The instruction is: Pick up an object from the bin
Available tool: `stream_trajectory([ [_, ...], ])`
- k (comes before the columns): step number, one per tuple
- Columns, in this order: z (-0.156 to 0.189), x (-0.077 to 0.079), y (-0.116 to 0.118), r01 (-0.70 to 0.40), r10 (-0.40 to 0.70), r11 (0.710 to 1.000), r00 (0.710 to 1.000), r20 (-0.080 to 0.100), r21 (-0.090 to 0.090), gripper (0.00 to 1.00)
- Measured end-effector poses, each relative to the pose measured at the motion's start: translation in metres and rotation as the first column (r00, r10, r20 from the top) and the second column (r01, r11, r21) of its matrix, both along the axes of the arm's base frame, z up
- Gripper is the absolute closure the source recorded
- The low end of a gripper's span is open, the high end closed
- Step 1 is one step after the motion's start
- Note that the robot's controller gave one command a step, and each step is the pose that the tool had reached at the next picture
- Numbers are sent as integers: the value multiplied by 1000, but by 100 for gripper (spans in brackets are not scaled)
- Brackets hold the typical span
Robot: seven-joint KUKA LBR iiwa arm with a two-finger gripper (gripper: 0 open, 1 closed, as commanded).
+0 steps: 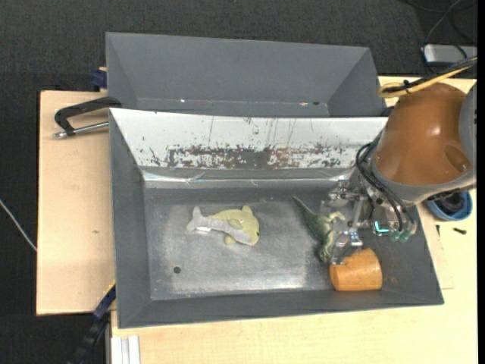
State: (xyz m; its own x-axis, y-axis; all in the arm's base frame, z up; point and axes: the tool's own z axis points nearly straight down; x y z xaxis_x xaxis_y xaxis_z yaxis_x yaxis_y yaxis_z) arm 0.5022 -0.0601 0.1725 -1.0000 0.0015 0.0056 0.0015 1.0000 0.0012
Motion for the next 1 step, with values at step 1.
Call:
stream_trajectory([
  [1, -93, 45, -37, 18, -18, 1000, 1000, 3, -2, 0],
])
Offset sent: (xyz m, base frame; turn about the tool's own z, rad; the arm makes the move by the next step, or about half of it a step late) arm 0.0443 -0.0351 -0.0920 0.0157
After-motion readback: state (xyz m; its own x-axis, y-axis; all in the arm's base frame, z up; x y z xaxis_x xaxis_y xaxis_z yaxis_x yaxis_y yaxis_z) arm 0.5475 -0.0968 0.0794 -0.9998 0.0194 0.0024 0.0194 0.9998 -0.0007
